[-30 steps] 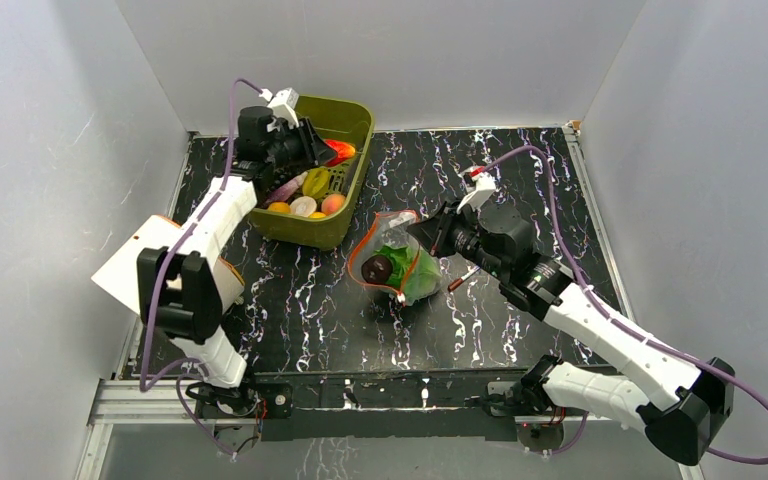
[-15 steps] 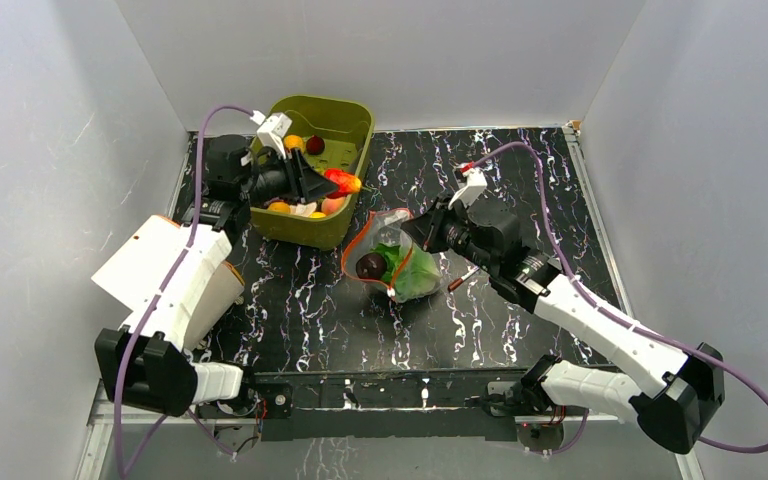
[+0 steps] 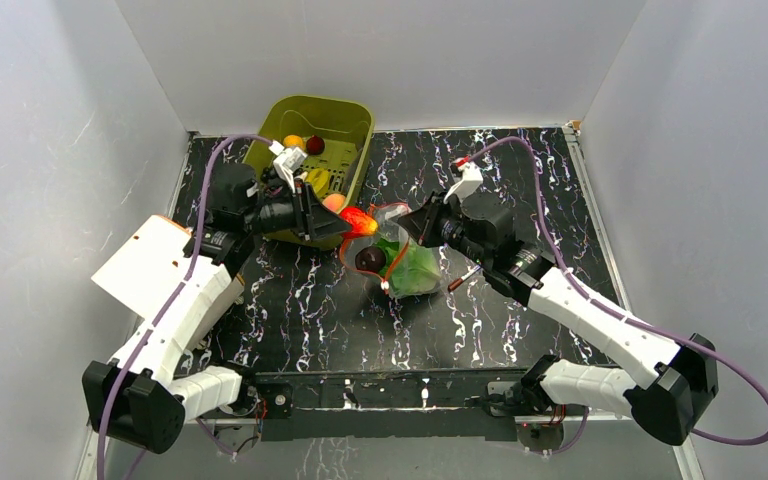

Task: Place the food in the zip-top bag and seal the zipper
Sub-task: Place the fake fruit in the zipper food storage bag.

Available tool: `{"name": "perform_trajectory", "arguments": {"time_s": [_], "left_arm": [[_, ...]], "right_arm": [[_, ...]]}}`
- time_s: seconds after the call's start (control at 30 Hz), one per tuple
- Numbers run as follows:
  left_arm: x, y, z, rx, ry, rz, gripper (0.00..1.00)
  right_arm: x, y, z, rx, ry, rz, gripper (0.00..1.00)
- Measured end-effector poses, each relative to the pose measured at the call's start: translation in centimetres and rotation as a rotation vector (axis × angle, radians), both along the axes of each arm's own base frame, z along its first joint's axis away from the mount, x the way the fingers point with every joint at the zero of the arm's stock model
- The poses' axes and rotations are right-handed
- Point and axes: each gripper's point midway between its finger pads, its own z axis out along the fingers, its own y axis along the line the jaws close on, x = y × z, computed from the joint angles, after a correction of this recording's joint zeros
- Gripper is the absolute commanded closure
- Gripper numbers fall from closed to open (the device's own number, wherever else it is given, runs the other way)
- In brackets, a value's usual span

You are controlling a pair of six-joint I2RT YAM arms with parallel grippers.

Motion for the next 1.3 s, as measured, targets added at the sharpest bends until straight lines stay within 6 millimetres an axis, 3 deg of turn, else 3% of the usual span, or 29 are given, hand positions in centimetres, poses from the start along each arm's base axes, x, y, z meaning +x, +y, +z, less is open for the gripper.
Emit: {"name": "perform_trajectory", "arguments": {"time_s": [0.47,0.53,0.67,0.8,1.17,1.3], "left_arm": [[0.1,-1.6,-2.6,0.076,0.046,0.029,0.75],[0.2,-1.8,-3.1,0.088,0.058,0.032,0.71],[0.3,-2.2,-4.1,0.113,0.085,0.040,0.49],[0.4,-2.2,-4.5,0.125,0.097,0.050,0.40],[0.9,-1.9,-4.7,0.143,0.080,0.078,0.34],[2.1,-1.2,-4.1,0.190,0.042,0.139,0.32]], "right_arm": [[0.0,0.5,0.0,0.020,0.020,0.012,1.00],[-0.1,0.6,0.1,0.024,0.020,0.015,1.00],[-0.1,0.7,0.2,0.031,0.017,0.020,1.00],[-0.1,0.8,0.3,0.036,0.015,0.024,1.00],[-0.2,0.9,0.3,0.038,0.016,0.030,1.00],[-0.2,0.9,0.4,0.038,0.016,0.031,1.00]]}}
